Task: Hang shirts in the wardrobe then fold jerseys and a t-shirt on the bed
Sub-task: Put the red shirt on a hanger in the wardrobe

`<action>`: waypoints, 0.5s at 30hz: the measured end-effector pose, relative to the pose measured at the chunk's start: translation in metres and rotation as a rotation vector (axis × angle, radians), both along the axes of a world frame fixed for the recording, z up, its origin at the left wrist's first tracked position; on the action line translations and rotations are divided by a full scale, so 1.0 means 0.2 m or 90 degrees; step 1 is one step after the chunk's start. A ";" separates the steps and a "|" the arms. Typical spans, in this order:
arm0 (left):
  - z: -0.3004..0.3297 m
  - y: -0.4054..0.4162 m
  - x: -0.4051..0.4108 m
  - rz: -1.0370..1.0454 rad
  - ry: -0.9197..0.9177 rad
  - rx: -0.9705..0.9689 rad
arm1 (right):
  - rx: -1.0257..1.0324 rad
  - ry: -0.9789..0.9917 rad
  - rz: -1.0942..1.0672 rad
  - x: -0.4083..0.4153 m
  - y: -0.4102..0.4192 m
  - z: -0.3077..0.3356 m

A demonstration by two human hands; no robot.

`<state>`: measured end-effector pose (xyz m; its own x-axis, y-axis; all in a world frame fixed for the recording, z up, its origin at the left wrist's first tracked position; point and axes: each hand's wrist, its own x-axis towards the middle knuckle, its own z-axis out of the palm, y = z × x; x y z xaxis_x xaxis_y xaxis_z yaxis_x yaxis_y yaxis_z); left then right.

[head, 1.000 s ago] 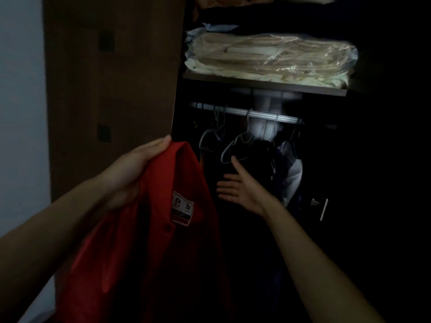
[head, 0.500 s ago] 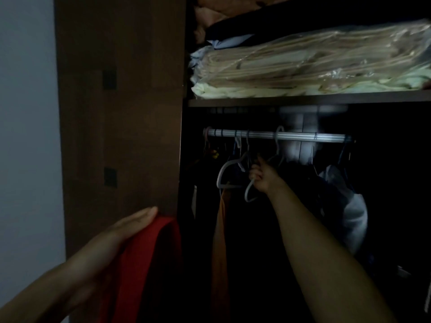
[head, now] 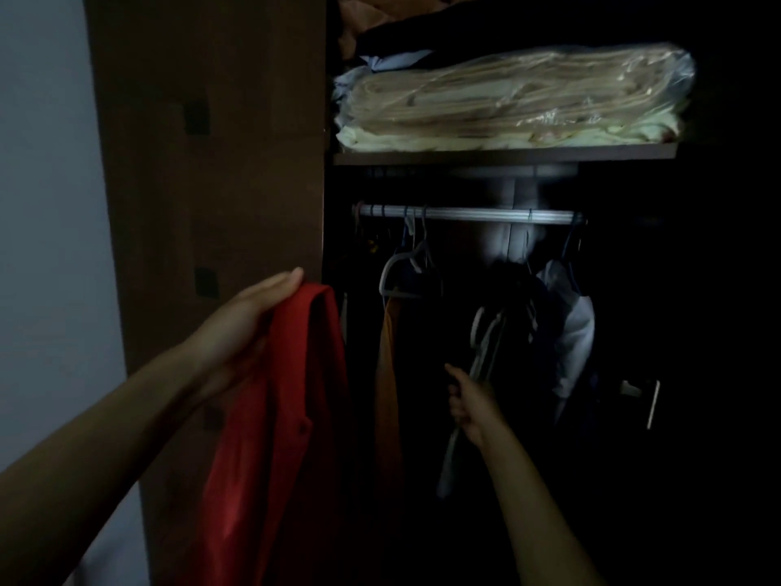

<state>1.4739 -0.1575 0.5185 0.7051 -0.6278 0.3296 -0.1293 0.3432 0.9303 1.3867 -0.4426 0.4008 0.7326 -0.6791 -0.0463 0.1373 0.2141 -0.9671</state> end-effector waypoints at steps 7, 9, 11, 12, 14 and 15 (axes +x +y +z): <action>-0.01 0.14 -0.09 -0.029 0.023 -0.039 | -0.030 -0.136 0.228 -0.43 0.23 -0.13; -0.02 0.19 -0.10 -0.040 0.033 -0.044 | -0.063 -0.108 0.257 -0.54 0.27 -0.16; -0.03 0.23 -0.08 -0.045 0.038 -0.041 | -0.158 -0.030 0.292 -0.62 0.30 -0.16; -0.03 0.26 -0.07 -0.047 0.043 -0.047 | -0.220 0.018 0.307 -0.65 0.31 -0.14; -0.03 0.30 -0.05 -0.037 0.030 -0.062 | -0.326 0.113 0.314 -0.71 0.32 -0.11; -0.03 0.31 -0.04 -0.033 0.019 -0.072 | -0.359 0.146 0.316 -0.73 0.33 -0.09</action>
